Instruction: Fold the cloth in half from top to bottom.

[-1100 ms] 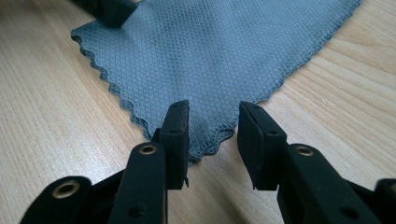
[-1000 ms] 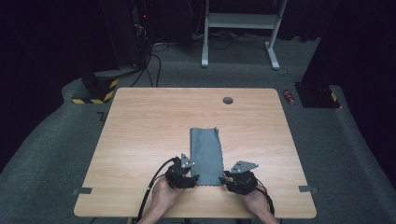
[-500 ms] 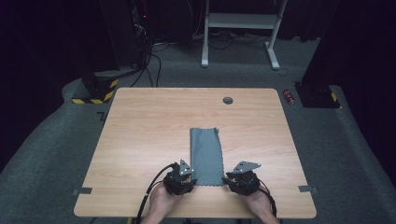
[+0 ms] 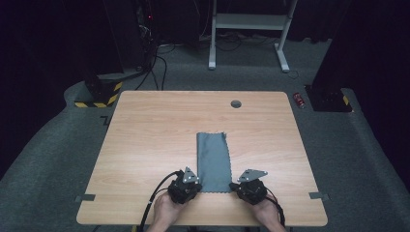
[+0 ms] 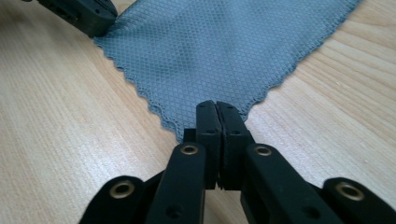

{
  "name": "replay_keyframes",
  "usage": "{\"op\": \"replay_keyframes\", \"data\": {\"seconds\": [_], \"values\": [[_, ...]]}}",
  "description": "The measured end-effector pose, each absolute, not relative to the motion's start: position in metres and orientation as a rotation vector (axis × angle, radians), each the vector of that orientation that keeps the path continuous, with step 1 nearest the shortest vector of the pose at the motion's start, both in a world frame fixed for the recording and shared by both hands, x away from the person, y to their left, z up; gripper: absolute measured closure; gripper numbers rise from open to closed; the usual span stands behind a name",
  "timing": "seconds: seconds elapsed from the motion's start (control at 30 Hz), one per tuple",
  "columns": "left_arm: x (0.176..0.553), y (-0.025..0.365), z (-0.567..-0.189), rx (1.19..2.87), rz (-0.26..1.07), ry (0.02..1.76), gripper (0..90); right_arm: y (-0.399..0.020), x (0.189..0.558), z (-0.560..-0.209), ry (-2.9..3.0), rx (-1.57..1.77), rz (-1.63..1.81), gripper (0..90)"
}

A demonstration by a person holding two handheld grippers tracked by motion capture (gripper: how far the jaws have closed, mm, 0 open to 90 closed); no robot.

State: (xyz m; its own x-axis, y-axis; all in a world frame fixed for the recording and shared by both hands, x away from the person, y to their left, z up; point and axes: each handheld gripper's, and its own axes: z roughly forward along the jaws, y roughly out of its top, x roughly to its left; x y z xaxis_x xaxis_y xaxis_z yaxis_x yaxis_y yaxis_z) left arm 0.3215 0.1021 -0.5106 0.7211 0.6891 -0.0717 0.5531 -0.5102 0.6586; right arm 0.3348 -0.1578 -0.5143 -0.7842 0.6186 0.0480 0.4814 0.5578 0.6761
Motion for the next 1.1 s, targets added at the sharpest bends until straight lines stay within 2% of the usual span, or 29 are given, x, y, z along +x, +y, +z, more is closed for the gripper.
{"op": "replay_keyframes", "data": {"seconds": [0.5, 0.53, 0.67, 0.8, 0.83, 0.87, 0.93, 1.1], "values": [[0.300, 0.123, -0.510, 2.255, 0.224, 0.947, 89.4, -0.141, 0.317, -0.513, 2.676, 0.815, 1.034, 89.0], [0.300, 0.124, -0.509, 2.254, 0.220, 0.951, 88.5, -0.140, 0.316, -0.513, 2.678, 0.805, 1.035, 87.7], [0.305, 0.125, -0.508, 2.235, 0.222, 0.962, 73.6, -0.140, 0.319, -0.510, 2.670, 0.814, 1.048, 84.3], [0.325, 0.125, -0.499, 2.171, 0.269, 0.959, 63.0, -0.146, 0.335, -0.500, 2.589, 0.874, 1.117, 81.7], [0.342, 0.123, -0.495, 2.160, 0.292, 0.958, 61.1, -0.147, 0.351, -0.497, 2.544, 0.904, 1.140, 80.4], [0.342, 0.123, -0.495, 2.160, 0.292, 0.958, 59.9, -0.147, 0.351, -0.497, 2.544, 0.904, 1.140, 80.4], [0.371, 0.117, -0.491, 2.141, 0.351, 0.971, 58.2, -0.143, 0.378, -0.496, 2.507, 0.946, 1.135, 81.4], [0.414, 0.105, -0.494, 2.130, 0.384, 1.007, 57.1, -0.130, 0.416, -0.499, 2.456, 1.001, 1.127, 83.1]]}}
